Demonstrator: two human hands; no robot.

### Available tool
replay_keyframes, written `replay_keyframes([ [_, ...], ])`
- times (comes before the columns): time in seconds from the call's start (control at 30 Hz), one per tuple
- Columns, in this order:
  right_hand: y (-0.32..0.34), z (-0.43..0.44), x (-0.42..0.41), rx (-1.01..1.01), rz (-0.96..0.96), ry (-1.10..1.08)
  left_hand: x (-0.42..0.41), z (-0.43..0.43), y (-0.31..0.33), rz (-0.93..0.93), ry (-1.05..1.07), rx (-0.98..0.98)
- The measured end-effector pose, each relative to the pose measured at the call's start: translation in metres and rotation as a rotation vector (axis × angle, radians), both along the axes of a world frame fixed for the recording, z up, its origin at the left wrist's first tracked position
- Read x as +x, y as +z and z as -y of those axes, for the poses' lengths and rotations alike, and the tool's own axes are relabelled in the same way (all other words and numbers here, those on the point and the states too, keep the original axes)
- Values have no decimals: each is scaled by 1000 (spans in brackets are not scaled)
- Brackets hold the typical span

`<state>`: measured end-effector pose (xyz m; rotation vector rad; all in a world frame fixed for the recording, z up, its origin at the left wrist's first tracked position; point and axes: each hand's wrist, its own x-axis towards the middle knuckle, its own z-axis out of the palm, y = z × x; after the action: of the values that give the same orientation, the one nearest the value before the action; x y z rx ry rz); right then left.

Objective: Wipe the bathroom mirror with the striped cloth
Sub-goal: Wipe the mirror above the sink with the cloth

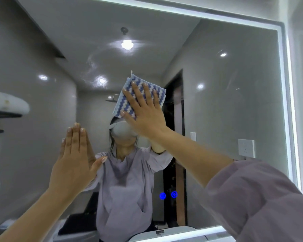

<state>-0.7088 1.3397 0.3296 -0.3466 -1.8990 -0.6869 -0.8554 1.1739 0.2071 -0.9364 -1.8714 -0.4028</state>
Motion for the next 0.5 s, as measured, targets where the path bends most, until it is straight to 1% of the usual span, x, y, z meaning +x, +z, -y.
replay_keyframes([
  [0.17,4,-14,14,76,4,-37,2,3,0,-12,-25,0],
  [0.27,7,-26,24,87,-17,-61,6,4,1,-11,-39,21],
  [0.4,16,-50,43,61,-48,-74,12,6,2,0,-60,47],
  [0.5,22,-72,65,-15,-112,-116,14,8,1,6,-58,48],
])
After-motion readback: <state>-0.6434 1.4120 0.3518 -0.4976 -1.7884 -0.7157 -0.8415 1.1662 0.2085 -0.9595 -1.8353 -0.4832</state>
